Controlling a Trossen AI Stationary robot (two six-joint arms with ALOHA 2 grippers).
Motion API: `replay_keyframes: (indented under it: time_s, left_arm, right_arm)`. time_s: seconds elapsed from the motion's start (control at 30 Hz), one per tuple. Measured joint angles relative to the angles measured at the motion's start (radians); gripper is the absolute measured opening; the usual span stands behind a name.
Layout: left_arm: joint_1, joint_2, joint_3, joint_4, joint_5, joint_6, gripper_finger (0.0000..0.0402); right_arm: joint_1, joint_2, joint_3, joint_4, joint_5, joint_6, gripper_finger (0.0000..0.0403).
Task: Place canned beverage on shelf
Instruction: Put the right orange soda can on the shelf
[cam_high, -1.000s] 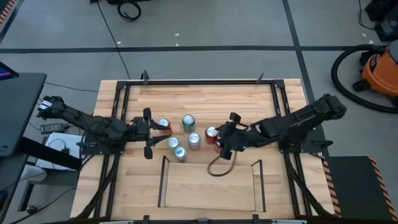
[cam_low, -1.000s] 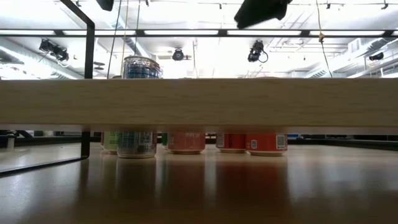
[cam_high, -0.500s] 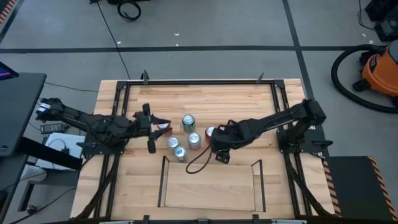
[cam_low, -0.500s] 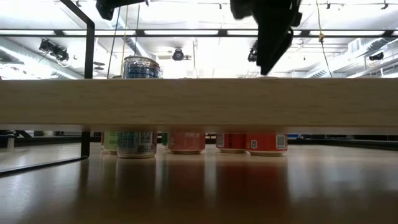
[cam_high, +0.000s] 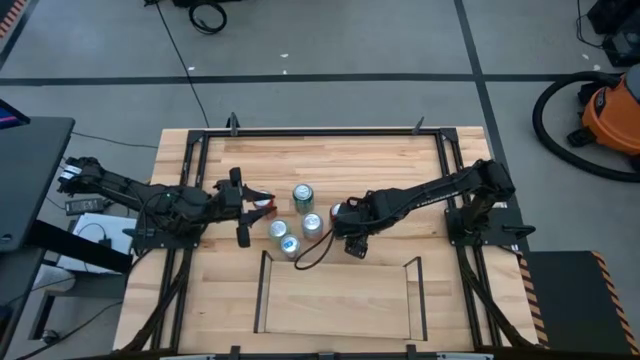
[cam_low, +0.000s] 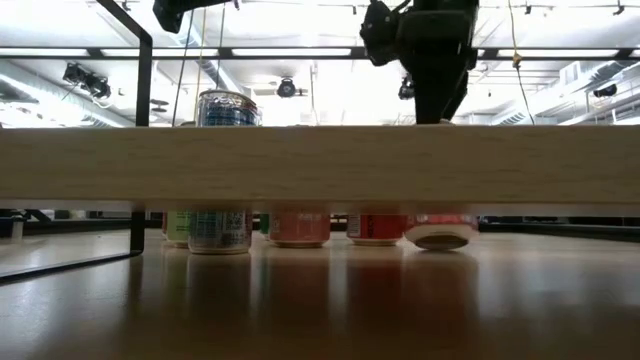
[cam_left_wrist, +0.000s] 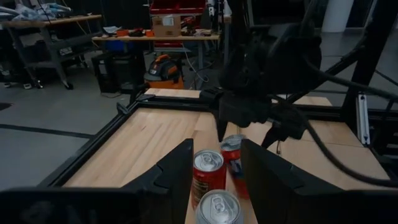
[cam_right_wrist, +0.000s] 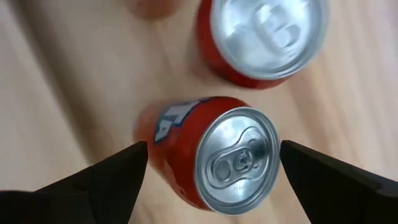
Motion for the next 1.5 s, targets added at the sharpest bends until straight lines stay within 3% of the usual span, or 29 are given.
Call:
replay_keyframes:
  time_s: [0.37,0.63,1.17,1.5]
  left_arm:
    - [0.0,0.0,0.0,-0.005,0.0,0.007,0.0142]
    - [0.0,0.0,0.0,-0.005,0.0,0.007,0.0142]
    - [0.0,0.0,0.0,-0.017,0.0,0.011,0.0142]
    - [0.0,-0.001,0.0,-0.02,0.0,0.01,0.0142]
  right_arm:
    - [0.062,-0.003,0.0,0.009,0.038,0.091,0.0375]
    - [0.14,-0.005,0.001,0.162,0.028,0.139,0.0375]
    - [0.211,0.02,-0.002,0.12,0.049,0.236,0.0373]
    - [0.192,0.039,-0.002,0.033,0.054,0.231,0.0373]
